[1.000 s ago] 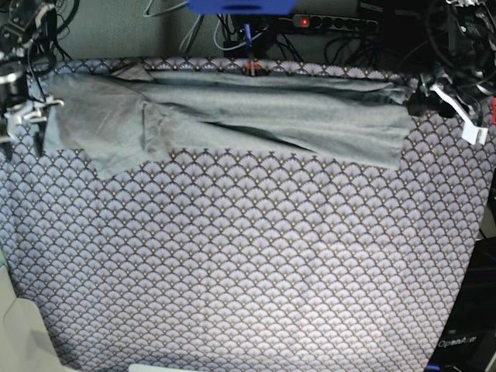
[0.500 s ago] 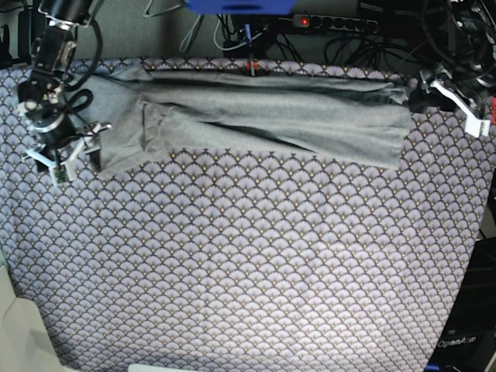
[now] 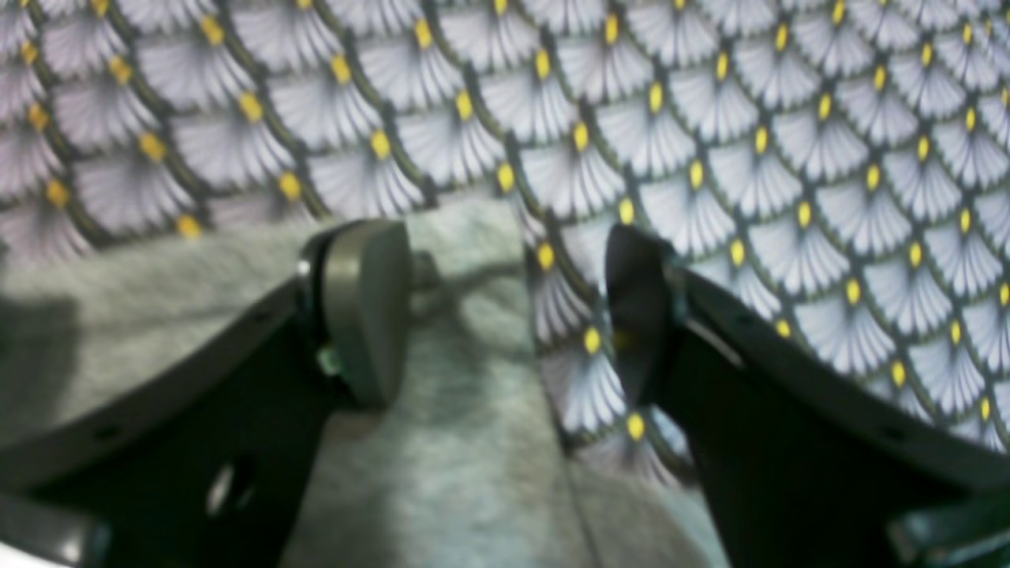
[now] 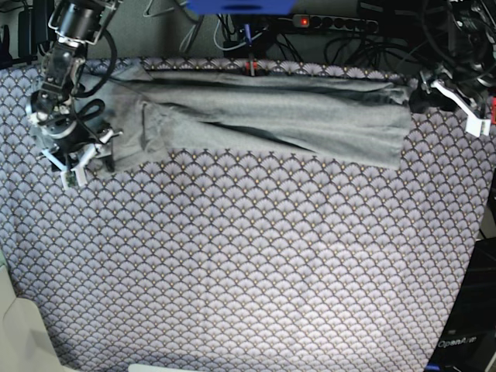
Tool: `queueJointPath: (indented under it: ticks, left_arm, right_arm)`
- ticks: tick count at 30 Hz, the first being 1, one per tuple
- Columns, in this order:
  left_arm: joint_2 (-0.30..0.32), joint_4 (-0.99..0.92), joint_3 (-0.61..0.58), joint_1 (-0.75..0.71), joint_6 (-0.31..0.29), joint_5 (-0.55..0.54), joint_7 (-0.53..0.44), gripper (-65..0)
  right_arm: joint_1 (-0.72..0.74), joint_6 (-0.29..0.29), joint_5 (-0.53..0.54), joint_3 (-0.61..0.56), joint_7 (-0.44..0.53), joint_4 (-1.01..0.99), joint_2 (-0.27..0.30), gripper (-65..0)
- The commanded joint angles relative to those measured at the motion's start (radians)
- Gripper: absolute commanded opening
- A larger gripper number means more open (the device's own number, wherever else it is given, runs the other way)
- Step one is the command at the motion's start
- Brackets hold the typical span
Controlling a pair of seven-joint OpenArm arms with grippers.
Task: Fold the T-shirt properly
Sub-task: 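Regrasp the strip's end with the right gripper and tuck it flat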
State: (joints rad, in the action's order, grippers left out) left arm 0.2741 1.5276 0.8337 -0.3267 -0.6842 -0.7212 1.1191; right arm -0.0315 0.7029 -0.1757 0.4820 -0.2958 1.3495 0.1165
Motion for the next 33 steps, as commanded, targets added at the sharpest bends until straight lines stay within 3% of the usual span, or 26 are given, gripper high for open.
queueJointPath:
  ticks: [1,6,15,17,21,33]
  left_arm:
    - [0.018,0.020,0.006,0.001,-0.002,-0.015,-0.015,-13.0]
    - [0.020,0.021,0.006,0.001,-0.002,-0.015,-0.015,-13.0]
    - [0.020,0.021,0.006,0.008,-0.002,-0.015,-0.015,-13.0]
    - [0.020,0.021,0.006,0.008,-0.002,-0.015,-0.015,-13.0]
    - [0.021,0.023,0.006,0.008,-0.002,-0.015,-0.015,-13.0]
    - [0.024,0.015,-0.001,0.010,-0.006,-0.015,-0.015,-13.0]
  right_arm:
    - [0.014,-0.005,0.012,0.004,0.019,0.020,0.012,-25.7]
    - [0.005,-0.005,0.012,-0.003,0.017,0.015,0.009,-28.5]
    - [-0.026,-0.005,0.008,-0.006,0.016,0.020,-0.044,-57.3]
    - [-0.028,-0.005,0.008,-0.006,0.016,0.020,-0.045,-60.6]
    - [-0.048,-0.005,0.008,-0.006,0.016,0.066,-0.045,-61.6]
    - [-0.252,-0.005,0.012,-0.035,0.023,0.485,-0.123,-61.6]
